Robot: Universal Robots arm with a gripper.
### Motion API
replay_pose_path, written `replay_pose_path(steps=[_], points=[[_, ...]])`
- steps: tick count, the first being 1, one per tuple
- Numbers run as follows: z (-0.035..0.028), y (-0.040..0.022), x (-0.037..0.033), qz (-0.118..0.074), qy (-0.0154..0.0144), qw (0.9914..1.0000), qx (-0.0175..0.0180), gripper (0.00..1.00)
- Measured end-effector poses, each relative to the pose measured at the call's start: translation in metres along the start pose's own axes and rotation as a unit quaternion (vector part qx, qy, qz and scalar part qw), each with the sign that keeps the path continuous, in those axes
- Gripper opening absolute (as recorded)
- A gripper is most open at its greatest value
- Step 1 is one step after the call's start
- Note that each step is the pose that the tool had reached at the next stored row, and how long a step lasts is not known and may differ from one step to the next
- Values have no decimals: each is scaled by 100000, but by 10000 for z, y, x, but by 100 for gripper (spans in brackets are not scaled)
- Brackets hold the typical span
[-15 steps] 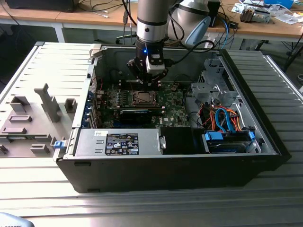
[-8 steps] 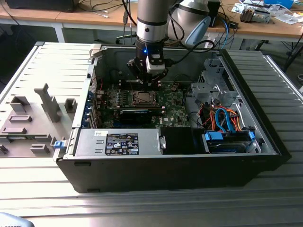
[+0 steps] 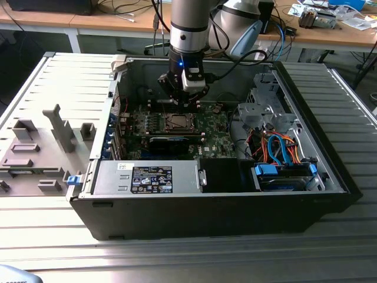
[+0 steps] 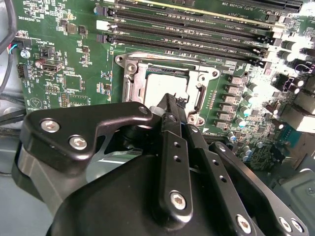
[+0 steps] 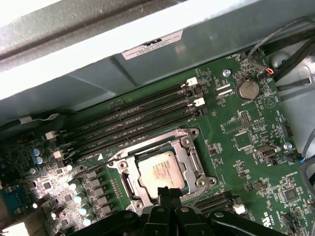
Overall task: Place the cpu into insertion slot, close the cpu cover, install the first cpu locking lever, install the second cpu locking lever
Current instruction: 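Install the first cpu locking lever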
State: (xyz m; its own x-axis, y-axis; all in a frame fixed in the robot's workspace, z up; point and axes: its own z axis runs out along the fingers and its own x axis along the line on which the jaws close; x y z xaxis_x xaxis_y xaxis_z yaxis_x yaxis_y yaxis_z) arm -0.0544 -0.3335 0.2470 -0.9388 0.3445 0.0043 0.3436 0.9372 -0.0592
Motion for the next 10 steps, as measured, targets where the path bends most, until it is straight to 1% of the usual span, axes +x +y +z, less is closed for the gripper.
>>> replay_pose_path(steps=[10], points=[[0,0,0,-398,-22,99999,-1,11]])
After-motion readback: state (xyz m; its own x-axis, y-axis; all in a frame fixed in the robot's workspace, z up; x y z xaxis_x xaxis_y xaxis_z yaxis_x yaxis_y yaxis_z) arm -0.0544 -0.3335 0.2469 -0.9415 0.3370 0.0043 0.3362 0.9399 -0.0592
